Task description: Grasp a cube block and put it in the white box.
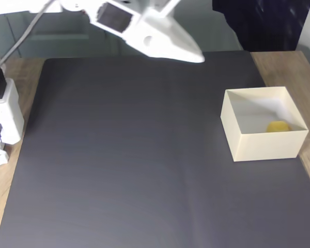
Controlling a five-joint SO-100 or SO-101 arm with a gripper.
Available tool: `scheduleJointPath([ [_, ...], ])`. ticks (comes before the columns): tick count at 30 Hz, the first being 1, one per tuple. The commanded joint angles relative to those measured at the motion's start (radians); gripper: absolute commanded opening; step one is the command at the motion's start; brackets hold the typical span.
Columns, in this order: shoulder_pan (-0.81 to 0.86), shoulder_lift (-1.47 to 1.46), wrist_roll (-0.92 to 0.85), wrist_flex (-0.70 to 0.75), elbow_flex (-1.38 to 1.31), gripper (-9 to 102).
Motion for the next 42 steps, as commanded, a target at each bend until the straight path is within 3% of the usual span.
scheduleJointPath([
  [1, -0.009, 0.187, -0.005, -0.017, 0.13, 0],
  [19, -0.005, 0.933, -0.002, 0.058, 0.759, 0],
  [27, -0.005, 1.235, 0.0, 0.192, 0.913, 0],
  [36, -0.009, 1.249, -0.002, 0.221, 0.942, 0],
  [42, -0.023, 1.25, -0.041, 0.419, 0.971, 0],
])
